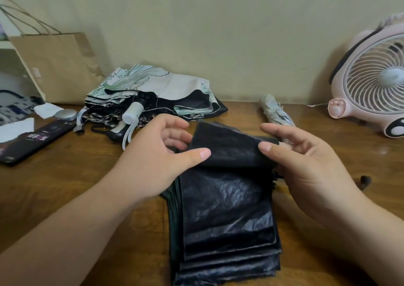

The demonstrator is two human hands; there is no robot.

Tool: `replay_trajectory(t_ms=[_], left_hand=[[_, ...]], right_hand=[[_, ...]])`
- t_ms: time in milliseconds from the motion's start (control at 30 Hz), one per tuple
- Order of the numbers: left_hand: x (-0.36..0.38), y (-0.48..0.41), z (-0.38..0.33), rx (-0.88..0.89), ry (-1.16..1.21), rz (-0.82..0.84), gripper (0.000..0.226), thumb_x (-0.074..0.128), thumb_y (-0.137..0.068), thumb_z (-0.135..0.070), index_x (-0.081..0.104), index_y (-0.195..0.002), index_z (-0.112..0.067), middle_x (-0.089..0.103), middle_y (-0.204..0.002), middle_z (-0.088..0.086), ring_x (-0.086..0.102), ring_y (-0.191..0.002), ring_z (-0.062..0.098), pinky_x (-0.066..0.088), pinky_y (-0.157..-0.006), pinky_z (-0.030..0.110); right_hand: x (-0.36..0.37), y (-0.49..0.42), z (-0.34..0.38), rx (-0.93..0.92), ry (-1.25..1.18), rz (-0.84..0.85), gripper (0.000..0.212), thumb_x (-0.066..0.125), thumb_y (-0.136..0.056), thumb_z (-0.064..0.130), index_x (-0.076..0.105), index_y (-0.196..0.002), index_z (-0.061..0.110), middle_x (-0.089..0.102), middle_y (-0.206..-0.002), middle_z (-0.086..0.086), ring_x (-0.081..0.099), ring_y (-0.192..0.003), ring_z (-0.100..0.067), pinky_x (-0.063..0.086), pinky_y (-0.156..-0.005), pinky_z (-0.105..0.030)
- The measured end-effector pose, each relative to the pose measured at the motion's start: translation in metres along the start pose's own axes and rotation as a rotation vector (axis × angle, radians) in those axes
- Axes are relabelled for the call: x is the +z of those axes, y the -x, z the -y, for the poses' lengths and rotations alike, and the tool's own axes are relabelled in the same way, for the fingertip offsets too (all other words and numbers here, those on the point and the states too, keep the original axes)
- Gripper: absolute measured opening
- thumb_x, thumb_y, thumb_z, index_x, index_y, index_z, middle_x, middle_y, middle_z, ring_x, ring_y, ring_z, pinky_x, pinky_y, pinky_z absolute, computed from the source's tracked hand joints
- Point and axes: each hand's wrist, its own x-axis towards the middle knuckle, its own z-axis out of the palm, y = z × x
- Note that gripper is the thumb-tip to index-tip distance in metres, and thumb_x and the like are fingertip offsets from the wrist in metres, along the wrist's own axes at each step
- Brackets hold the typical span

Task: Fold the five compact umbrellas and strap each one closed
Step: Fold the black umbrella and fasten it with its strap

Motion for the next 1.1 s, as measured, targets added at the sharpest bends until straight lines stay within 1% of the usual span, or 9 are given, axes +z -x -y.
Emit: replay_trajectory(t_ms=[133,233,367,433,600,667,933,1000,1100], left_hand=[[-0.006,0.001,-0.01,-0.07,0.106,0.146,0.085,0.101,-0.054,-0.031,0.054,-0.124,-0.034,0.077,-0.107,-0.002,0.075,-0.097,0.023,0.055,-0.097,0.052],[-0.006,0.016,-0.015,-0.032,0.161,0.164,0.077,0.094,-0.065,-0.017,0.054,-0.129,-0.034,0.076,-0.113,-0.005,0.075,-0.093,0.026,0.056,-0.094,0.048],[-0.003,0.041,-0.014,-0.001,0.26,0.171,0.063,0.088,-0.07,-0.005,0.061,-0.123,-0.026,0.078,-0.098,0.011,0.072,-0.073,0.023,0.06,-0.071,0.028],[0.001,0.05,-0.01,-0.043,0.194,0.127,0.058,0.082,-0.068,-0.01,0.061,-0.119,-0.024,0.078,-0.089,0.01,0.074,-0.071,0.019,0.058,-0.068,0.023],[0.015,0.059,0.004,-0.081,-0.153,0.111,0.036,0.082,-0.082,-0.011,0.063,-0.105,-0.032,0.077,-0.083,-0.009,0.071,-0.07,0.012,0.057,-0.075,0.034],[0.02,0.063,0.008,-0.054,-0.245,0.132,0.033,0.081,-0.084,-0.016,0.062,-0.102,-0.036,0.075,-0.083,-0.016,0.07,-0.071,0.014,0.057,-0.075,0.03],[0.022,0.055,0.01,0.041,-0.558,0.044,0.05,0.081,-0.081,-0.04,0.048,-0.117,-0.049,0.066,-0.087,-0.029,0.062,-0.063,0.001,0.05,-0.061,0.025],[0.021,0.05,0.012,0.141,-0.728,0.086,0.038,0.074,-0.079,-0.057,0.053,-0.109,-0.046,0.063,-0.082,-0.019,0.058,-0.072,-0.002,0.039,-0.058,0.018],[0.022,0.042,0.003,0.399,-0.815,0.167,0.043,0.048,-0.087,-0.072,0.061,-0.109,-0.038,0.051,-0.09,-0.021,0.048,-0.091,0.002,0.038,-0.077,0.019]], right_hand=[[-0.003,0.01,-0.001,0.047,0.096,0.011,0.035,0.077,-0.074,0.023,0.077,-0.108,0.021,0.075,-0.079,-0.007,0.076,-0.085,-0.023,0.055,-0.074,-0.03],[-0.007,0.012,0.002,0.15,0.201,0.051,0.023,0.077,-0.08,0.021,0.08,-0.102,0.025,0.078,-0.094,-0.011,0.076,-0.092,-0.026,0.056,-0.08,-0.04],[-0.011,0.009,0.006,0.22,0.378,0.118,0.015,0.078,-0.082,0.02,0.081,-0.095,0.028,0.076,-0.09,-0.012,0.072,-0.081,-0.029,0.058,-0.074,-0.037],[-0.013,0.006,0.006,0.242,0.464,0.167,0.013,0.079,-0.083,0.018,0.081,-0.091,0.028,0.071,-0.075,-0.011,0.063,-0.064,-0.022,0.052,-0.06,-0.031],[-0.019,0.002,0.0,0.22,0.732,0.283,0.012,0.079,-0.086,0.02,0.076,-0.094,0.028,0.066,-0.056,-0.004,0.059,-0.048,-0.014,0.042,-0.051,-0.021],[-0.018,0.002,-0.002,0.192,0.774,0.289,0.014,0.079,-0.087,0.018,0.074,-0.096,0.027,0.062,-0.052,0.0,0.054,-0.042,-0.011,0.04,-0.045,-0.017],[-0.019,0.002,-0.005,0.163,0.929,0.321,0.022,0.083,-0.083,0.025,0.071,-0.098,0.034,0.066,-0.061,0.009,0.055,-0.047,0.0,0.042,-0.054,-0.017],[-0.019,0.003,-0.007,0.14,0.974,0.336,0.027,0.085,-0.081,0.027,0.07,-0.102,0.034,0.067,-0.064,0.011,0.056,-0.05,0.001,0.043,-0.055,-0.015],[-0.017,0.004,-0.007,0.121,1.012,0.344,0.032,0.087,-0.078,0.029,0.069,-0.104,0.035,0.068,-0.067,0.011,0.059,-0.053,0.001,0.045,-0.055,-0.013]])
